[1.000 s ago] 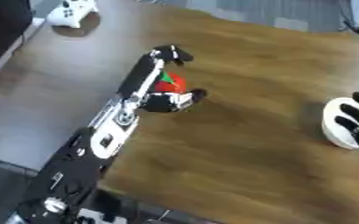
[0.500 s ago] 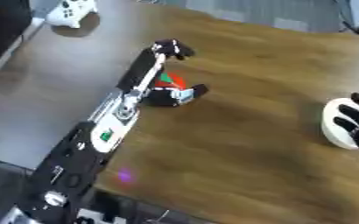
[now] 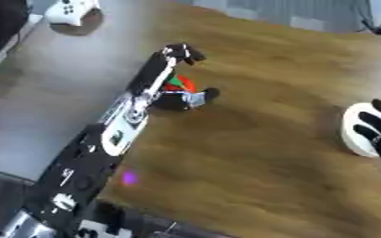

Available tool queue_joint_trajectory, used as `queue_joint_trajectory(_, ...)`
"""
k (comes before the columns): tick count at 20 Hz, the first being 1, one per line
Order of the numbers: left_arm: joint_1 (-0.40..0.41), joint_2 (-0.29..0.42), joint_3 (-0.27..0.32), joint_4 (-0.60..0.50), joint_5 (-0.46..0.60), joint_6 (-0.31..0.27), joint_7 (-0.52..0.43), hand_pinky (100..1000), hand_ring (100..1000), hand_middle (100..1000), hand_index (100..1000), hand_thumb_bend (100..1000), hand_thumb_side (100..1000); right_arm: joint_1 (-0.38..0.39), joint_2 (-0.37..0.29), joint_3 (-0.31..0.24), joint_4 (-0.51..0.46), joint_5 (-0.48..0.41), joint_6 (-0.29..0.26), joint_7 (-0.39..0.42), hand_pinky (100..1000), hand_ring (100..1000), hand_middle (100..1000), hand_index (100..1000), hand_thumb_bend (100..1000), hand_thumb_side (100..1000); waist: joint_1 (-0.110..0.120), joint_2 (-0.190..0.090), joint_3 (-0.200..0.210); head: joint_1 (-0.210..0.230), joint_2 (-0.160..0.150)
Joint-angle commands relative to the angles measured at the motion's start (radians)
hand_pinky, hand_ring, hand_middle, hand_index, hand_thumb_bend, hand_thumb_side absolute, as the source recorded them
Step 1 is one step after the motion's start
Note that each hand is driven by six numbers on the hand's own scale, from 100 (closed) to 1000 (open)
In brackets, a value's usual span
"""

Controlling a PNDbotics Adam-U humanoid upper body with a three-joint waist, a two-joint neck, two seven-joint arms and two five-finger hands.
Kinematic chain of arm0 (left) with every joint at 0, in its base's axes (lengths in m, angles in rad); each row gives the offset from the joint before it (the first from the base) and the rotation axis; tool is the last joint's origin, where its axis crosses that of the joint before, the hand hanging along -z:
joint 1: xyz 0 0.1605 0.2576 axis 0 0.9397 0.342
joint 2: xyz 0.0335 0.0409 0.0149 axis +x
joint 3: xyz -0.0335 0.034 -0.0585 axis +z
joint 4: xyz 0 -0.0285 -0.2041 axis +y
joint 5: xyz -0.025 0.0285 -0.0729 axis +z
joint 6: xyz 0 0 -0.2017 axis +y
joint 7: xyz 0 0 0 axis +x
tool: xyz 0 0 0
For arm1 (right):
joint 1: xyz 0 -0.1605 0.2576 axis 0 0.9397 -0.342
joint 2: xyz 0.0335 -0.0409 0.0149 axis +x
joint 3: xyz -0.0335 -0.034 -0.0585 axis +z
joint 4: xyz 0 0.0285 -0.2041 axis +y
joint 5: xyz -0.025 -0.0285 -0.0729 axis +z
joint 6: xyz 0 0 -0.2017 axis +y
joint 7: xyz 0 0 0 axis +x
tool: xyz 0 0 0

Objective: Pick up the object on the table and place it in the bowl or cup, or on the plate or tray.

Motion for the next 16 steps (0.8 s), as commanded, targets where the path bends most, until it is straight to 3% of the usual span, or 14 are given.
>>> queue_joint_trajectory(1,-0.021,0.005,0.012,0.018,-0.007,-0.009,0.004,716,630,614,735,618,815,-0.011,-0.003,0.000,-0.022,-0.002,-0.002,0.003,934,945,972,976,100,916,0.001,-0.008,-0.004,0.007,-0.012)
queue_joint_trajectory(2,-0.022,0.004,0.012,0.025,-0.008,-0.012,0.004,716,629,614,735,626,849,-0.011,-0.003,0.000,-0.023,-0.001,-0.002,0.003,934,945,972,976,100,919,0.000,-0.006,-0.005,0.007,-0.012)
queue_joint_trajectory(3,-0.023,0.003,0.012,0.032,-0.010,-0.015,0.004,717,630,614,735,618,817,-0.012,-0.002,0.000,-0.023,-0.001,-0.002,0.004,935,945,972,976,100,917,0.000,-0.005,-0.005,0.007,-0.012)
queue_joint_trajectory(16,-0.026,-0.003,0.020,0.103,-0.028,-0.030,0.008,723,629,611,732,612,825,-0.015,0.003,0.000,-0.024,0.001,-0.002,0.009,937,946,973,977,100,919,-0.002,0.007,-0.011,0.007,-0.010)
